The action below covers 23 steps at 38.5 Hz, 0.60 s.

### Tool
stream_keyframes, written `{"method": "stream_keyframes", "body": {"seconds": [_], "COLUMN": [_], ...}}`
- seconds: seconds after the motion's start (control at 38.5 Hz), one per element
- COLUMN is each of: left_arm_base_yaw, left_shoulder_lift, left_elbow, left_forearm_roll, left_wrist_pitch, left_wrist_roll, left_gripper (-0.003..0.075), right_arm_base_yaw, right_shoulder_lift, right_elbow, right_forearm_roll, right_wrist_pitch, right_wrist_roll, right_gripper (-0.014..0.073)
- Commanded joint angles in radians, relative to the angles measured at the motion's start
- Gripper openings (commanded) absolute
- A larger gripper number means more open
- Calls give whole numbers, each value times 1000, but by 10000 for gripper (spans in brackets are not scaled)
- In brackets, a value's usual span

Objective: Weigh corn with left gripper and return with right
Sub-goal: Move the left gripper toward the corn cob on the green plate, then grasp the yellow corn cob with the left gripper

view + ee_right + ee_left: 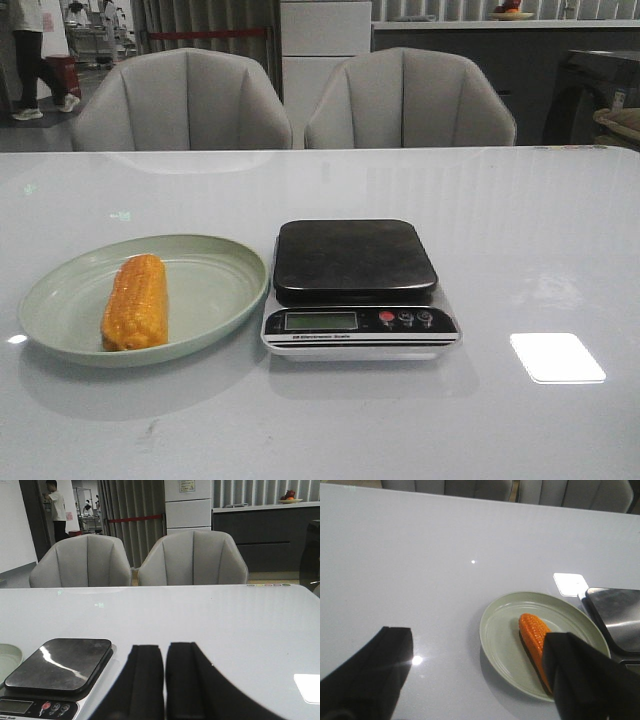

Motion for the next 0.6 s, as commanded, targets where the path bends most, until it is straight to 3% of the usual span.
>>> {"method": "stream_keyframes", "body": {"seconds": [0.0,0.29,0.57], "left_arm_base_yaw": [-10,-166,-314], "left_shoulder_lift": [49,231,543], "left_elbow": [-80,-192,-313], "left_forearm_roll": [-13,-46,-47], "left_wrist_pitch": [-35,-33,-41], "left_wrist_roll": [-8,-10,-34], "left_gripper": [594,594,594], "right_arm_base_yaw": [-2,-2,-2], "right_shoulder_lift": [-20,-20,-20], "right_elbow": [11,11,11], "right_forearm_roll": [-1,-1,-1], "right_wrist_pitch": [-77,-77,-77], "right_wrist_roll": [-11,-11,-11], "right_gripper": [193,193,193]}}
